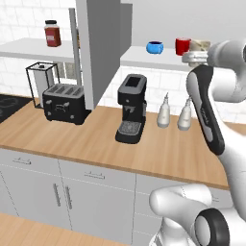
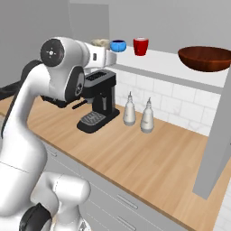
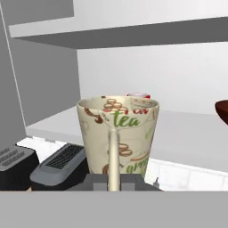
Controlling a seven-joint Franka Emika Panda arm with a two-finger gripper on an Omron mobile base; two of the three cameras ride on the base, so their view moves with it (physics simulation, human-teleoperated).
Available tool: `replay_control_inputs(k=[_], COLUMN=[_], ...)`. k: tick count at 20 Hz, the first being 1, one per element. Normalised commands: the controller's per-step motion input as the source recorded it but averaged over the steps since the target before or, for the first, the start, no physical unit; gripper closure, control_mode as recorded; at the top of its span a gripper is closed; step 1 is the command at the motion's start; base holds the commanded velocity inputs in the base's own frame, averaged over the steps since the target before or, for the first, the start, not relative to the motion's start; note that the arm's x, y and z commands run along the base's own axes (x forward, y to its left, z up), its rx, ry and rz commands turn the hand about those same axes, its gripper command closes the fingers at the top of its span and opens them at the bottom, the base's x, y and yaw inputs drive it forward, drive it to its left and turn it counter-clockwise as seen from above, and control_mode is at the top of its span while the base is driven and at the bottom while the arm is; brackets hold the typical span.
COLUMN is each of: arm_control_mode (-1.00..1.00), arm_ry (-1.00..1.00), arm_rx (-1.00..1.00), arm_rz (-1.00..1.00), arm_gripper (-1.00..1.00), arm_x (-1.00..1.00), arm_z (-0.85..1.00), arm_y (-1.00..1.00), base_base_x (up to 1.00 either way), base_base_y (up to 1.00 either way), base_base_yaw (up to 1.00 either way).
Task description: Gather all objects into one cabinet and sort the glasses and bowls to opposite sides.
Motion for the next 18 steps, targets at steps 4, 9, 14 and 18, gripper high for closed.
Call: replay_control_inputs(k=[4, 9, 14, 18], arm_control_mode=[-1.0, -1.0, -1.0, -1.0], arm_ry=[0.0, 0.0, -0.01, 0.0], arm_rx=[0.0, 0.0, 0.0, 0.0], arm_rz=[0.0, 0.0, 0.0, 0.0], arm_gripper=[1.0, 1.0, 1.0, 1.0], arm_x=[0.54, 0.57, 0.47, 0.35], arm_z=[0.0, 0.0, -0.09, -0.25], arm_y=[-0.06, -0.12, -0.05, -0.01], base_base_x=[0.0, 0.0, 0.0, 0.0], base_base_y=[0.0, 0.0, 0.0, 0.0], base_base_yaw=[0.0, 0.0, 0.0, 0.0])
